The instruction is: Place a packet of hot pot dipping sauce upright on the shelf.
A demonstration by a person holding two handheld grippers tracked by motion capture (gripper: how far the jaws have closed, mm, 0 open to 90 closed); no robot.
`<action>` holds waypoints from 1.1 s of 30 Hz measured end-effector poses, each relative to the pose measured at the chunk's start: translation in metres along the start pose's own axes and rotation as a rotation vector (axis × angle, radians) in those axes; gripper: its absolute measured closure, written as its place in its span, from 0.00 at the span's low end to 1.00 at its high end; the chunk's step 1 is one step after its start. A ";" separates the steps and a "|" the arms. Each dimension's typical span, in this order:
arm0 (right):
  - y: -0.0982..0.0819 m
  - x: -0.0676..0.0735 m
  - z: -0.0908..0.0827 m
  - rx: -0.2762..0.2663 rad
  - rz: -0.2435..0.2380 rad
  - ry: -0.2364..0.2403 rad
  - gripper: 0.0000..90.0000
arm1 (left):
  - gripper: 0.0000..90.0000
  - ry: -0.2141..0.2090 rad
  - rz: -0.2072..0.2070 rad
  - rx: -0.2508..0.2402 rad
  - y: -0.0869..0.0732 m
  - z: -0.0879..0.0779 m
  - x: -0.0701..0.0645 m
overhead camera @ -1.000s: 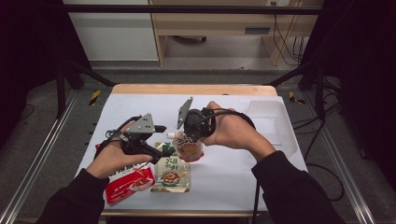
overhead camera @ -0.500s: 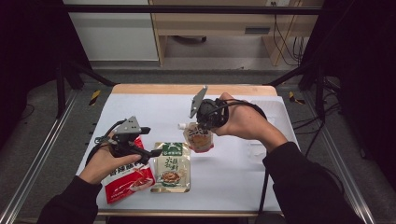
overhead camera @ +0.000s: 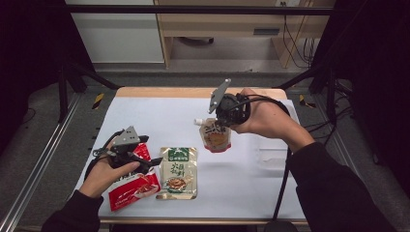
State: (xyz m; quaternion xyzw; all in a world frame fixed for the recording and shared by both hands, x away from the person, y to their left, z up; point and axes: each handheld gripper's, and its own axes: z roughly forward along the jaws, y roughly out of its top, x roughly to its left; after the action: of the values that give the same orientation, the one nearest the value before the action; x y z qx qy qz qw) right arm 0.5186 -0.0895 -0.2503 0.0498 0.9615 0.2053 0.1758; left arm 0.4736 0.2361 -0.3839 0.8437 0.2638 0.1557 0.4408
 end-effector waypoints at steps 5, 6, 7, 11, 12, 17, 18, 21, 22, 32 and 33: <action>-0.007 -0.003 -0.010 -0.005 0.009 -0.020 1.00 | 0.07 0.057 -0.016 -0.009 -0.018 -0.002 0.004; -0.007 -0.003 -0.010 -0.005 0.009 -0.020 1.00 | 0.07 0.057 -0.016 -0.009 -0.018 -0.002 0.004; -0.008 -0.003 -0.012 -0.008 0.012 -0.023 1.00 | 0.07 0.069 -0.027 -0.022 -0.022 -0.003 0.007; -0.015 -0.010 -0.020 -0.016 0.018 -0.030 1.00 | 0.07 0.131 -0.049 -0.046 -0.036 -0.010 0.017; -0.015 -0.010 -0.020 -0.016 0.018 -0.030 1.00 | 0.07 0.131 -0.049 -0.046 -0.036 -0.010 0.017; -0.023 -0.015 -0.029 -0.022 0.039 -0.038 1.00 | 0.07 0.222 -0.091 -0.086 -0.052 -0.018 0.028; -0.025 -0.017 -0.031 -0.021 0.052 -0.048 1.00 | 0.07 0.228 -0.100 -0.094 -0.054 -0.019 0.029; -0.031 -0.022 -0.035 -0.028 0.080 -0.062 1.00 | 0.07 0.247 -0.114 -0.094 -0.063 -0.023 0.030; -0.034 -0.023 -0.037 -0.030 0.087 -0.070 1.00 | 0.07 0.255 -0.113 -0.088 -0.065 -0.024 0.029; -0.061 -0.029 -0.059 -0.065 0.156 -0.125 1.00 | 0.07 0.272 -0.087 -0.083 -0.076 -0.027 0.014; -0.065 -0.029 -0.061 -0.069 0.161 -0.129 1.00 | 0.07 0.274 -0.080 -0.082 -0.075 -0.027 0.014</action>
State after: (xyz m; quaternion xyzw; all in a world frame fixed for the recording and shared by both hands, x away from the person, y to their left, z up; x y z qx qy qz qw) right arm 0.5223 -0.1765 -0.2153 0.1340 0.9333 0.2483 0.2220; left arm 0.4483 0.2981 -0.4304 0.7846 0.3482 0.2624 0.4408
